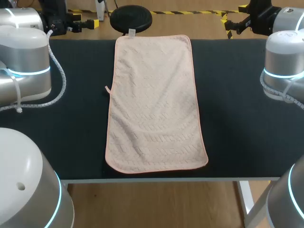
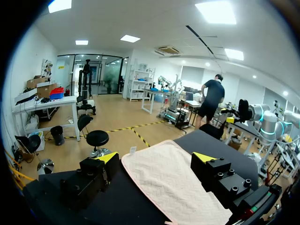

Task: Fold the towel

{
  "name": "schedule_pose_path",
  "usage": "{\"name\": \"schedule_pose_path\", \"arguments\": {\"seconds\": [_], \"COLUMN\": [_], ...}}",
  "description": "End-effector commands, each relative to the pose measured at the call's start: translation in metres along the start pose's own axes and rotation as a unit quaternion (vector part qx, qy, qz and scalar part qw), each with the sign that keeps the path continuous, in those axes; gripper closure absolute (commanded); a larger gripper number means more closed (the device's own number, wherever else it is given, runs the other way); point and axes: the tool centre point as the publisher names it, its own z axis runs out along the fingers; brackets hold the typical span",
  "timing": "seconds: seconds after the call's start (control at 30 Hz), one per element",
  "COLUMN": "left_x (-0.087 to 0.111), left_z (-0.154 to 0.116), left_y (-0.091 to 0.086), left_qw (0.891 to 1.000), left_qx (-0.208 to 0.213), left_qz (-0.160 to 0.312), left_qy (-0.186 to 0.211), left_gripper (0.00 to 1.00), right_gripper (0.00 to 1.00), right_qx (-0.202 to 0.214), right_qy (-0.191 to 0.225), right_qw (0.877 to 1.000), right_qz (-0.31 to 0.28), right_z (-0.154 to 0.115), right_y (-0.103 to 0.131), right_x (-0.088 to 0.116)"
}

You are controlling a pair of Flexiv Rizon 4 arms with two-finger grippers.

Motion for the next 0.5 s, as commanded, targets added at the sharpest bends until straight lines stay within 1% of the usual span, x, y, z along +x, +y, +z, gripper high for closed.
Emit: {"name": "schedule_pose_path", "arguments": {"seconds": [0.03,0.13,0.17,0.2,0.23,0.3,0.37,0.4,0.43,0.47,0.5], "left_x": [0.000,0.000,0.000,0.002,0.002,0.005,0.010,0.013,0.015,0.018,0.020], "left_z": [0.000,0.000,0.002,0.004,0.006,0.009,0.013,0.015,0.017,0.019,0.021], "left_y": [0.000,0.000,0.001,0.001,0.001,-0.001,-0.001,-0.001,0.000,0.002,0.005], "left_qw": [1.000,1.000,1.000,0.999,0.997,0.992,0.982,0.974,0.964,0.953,0.942], "left_qx": [0.001,0.001,-0.018,-0.032,-0.049,-0.081,-0.126,-0.153,-0.179,-0.208,-0.235], "left_qz": [0.000,0.000,0.020,0.038,0.055,0.092,0.139,0.166,0.192,0.217,0.238], "left_qy": [0.000,0.000,0.002,0.004,0.007,0.017,0.023,0.028,0.031,0.033,0.034], "left_gripper": [0.00,0.00,0.00,0.00,0.00,0.00,0.00,0.00,0.00,0.00,0.00], "right_gripper": [0.00,0.00,0.00,0.00,0.00,0.00,0.00,0.00,0.00,0.00,0.00], "right_qx": [0.001,0.001,0.001,0.016,0.020,0.043,0.065,0.086,0.099,0.110,0.121], "right_qy": [0.001,0.001,0.001,0.015,0.023,0.042,0.065,0.082,0.091,0.108,0.124], "right_qw": [1.000,1.000,1.000,1.000,0.998,0.992,0.978,0.965,0.952,0.942,0.929], "right_qz": [0.000,0.000,0.000,-0.019,-0.054,-0.115,-0.187,-0.233,-0.275,-0.298,-0.327], "right_z": [0.000,0.000,0.000,0.002,0.004,0.006,0.007,0.007,0.007,0.006,0.005], "right_y": [0.000,0.000,0.000,0.000,0.001,0.003,0.004,0.004,0.003,0.003,0.002], "right_x": [0.000,0.000,0.000,0.000,0.000,0.000,0.001,0.003,0.004,0.005,0.008]}}
